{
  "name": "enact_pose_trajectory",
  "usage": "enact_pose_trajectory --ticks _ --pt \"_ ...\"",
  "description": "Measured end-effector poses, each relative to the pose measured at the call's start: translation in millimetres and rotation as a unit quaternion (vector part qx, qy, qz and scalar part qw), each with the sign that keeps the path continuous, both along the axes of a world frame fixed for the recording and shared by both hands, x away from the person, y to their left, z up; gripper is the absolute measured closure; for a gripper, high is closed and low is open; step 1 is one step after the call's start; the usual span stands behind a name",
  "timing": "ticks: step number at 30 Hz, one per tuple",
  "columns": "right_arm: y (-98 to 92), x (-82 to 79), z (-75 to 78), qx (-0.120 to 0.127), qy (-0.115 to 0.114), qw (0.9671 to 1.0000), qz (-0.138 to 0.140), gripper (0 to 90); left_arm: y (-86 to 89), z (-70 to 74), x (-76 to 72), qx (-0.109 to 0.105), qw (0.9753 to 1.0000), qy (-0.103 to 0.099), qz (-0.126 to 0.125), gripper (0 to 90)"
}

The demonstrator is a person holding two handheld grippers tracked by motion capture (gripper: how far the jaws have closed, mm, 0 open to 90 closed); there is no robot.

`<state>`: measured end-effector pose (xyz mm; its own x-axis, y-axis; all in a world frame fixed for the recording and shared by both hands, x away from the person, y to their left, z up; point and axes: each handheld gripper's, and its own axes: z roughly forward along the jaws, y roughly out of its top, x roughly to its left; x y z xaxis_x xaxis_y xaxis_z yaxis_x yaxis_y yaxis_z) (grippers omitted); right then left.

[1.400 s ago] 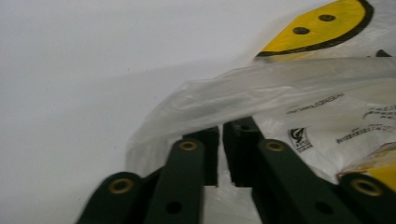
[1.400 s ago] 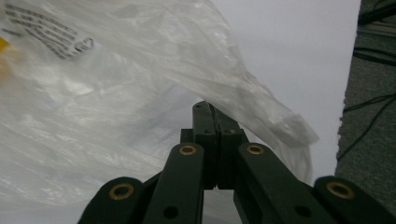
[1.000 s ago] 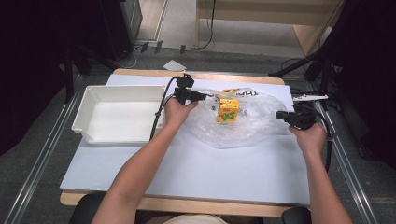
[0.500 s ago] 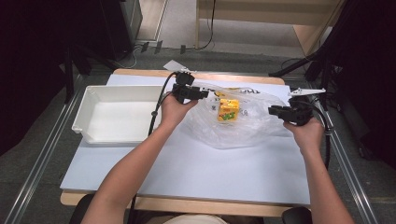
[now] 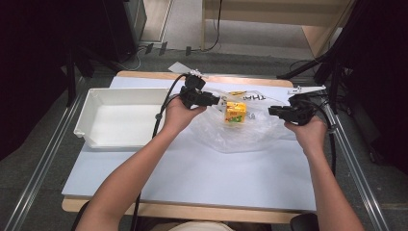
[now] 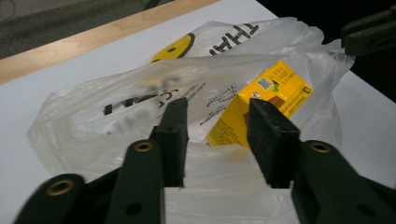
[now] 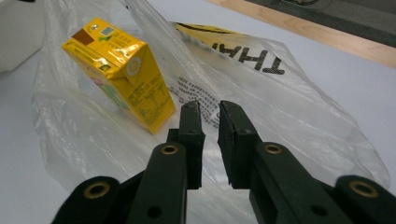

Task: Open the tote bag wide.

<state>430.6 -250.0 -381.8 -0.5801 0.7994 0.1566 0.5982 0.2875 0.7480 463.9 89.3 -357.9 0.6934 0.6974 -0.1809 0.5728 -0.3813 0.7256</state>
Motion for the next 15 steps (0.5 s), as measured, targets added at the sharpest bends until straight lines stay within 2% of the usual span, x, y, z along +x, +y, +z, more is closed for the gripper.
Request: enact_pose_trajectory --ticks 3,6,11,15 --pt "6.7 4.3 2.1 0.004 0.0 1.0 0.005 90.0 -5.7 -3.1 -0.1 -0.008 0.9999 0.009 -0.003 77.9" --pt "16.0 11.0 3.6 0.007 0.002 0.9999 0.013 90.0 -11.8 -8.3 2.1 -0.008 0.9998 0.016 0.0 86.3" --pt "35.4 27.9 -0.8 0.011 0.006 0.9995 0.029 90.0 -18.9 -23.3 7.0 0.0 0.9994 0.034 0.01 90.0" --pt "47.1 39.5 -7.8 0.008 0.006 0.9993 0.037 90.0 -19.0 -35.8 7.6 0.008 0.999 0.041 0.018 90.0"
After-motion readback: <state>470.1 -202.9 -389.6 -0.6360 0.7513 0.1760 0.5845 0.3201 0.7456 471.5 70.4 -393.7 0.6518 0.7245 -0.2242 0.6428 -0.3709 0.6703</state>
